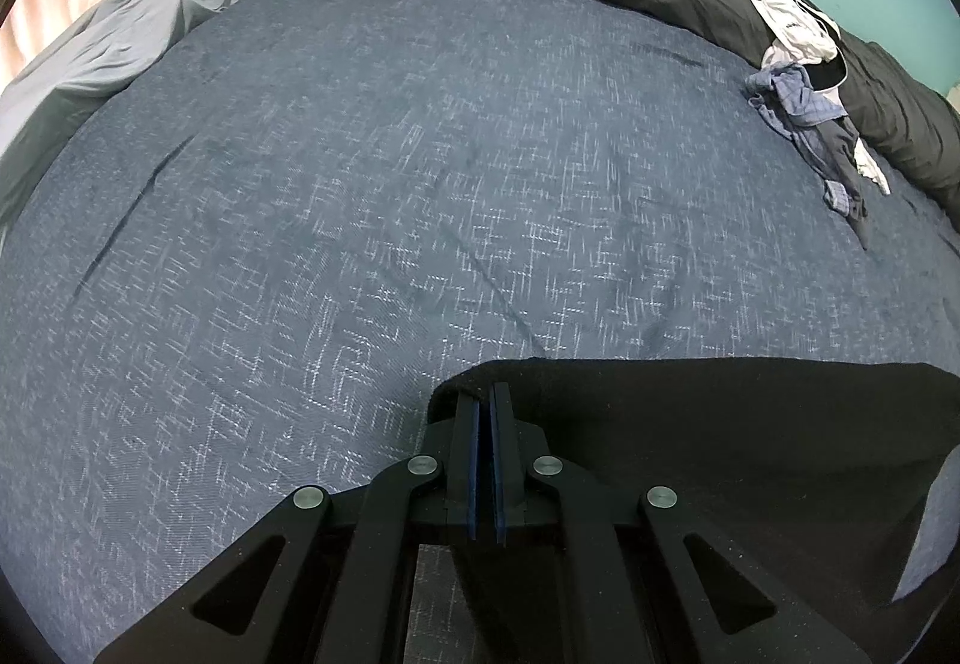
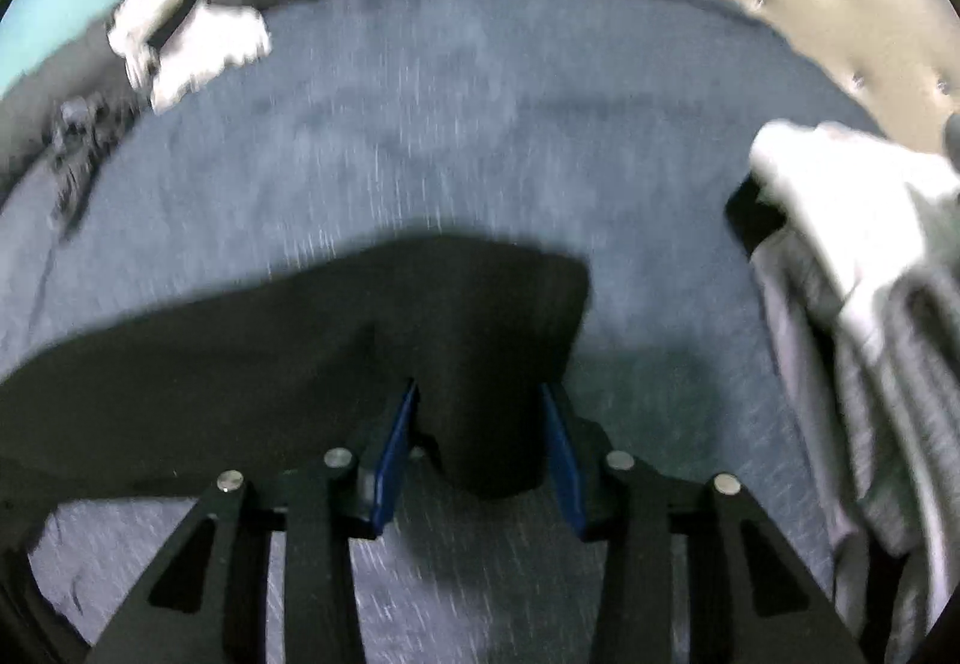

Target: Fold clothes

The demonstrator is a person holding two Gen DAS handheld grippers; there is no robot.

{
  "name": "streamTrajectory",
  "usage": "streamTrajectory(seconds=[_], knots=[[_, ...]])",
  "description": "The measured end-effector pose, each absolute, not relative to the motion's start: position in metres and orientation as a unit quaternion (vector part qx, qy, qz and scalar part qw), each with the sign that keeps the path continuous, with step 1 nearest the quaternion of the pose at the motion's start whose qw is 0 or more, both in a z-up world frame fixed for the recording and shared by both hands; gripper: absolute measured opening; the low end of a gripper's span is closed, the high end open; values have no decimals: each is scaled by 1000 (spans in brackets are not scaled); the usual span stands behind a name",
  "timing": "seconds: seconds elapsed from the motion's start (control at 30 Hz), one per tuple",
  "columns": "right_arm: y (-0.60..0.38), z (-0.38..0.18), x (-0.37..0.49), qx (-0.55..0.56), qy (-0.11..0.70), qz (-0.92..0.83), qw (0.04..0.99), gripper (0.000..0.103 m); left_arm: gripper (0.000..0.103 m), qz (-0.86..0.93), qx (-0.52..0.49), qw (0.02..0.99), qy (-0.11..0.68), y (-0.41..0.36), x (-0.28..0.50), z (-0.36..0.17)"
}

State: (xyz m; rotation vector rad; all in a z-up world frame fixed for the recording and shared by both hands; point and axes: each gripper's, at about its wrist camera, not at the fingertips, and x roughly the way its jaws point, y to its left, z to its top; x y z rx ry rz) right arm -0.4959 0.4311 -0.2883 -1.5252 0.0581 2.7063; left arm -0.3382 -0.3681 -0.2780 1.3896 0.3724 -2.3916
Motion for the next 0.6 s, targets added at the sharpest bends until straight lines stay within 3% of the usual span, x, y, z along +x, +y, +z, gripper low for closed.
streamTrajectory(seconds=[0.1, 0.47, 0.53, 0.6], knots=[[436, -279, -502, -480, 32, 876, 30, 50, 3, -843, 491, 175, 130, -367, -338, -278], [446, -288, -520, -491, 78, 867, 9, 51, 4, -842, 495, 174, 124, -367, -342, -280], [443, -290, -521, -491, 73, 868, 3, 39, 4, -843, 495, 175, 121, -367, -342, -281], [438, -287, -519, -479, 51, 876, 6, 20, 4, -844, 493, 176, 117, -366, -342, -281]])
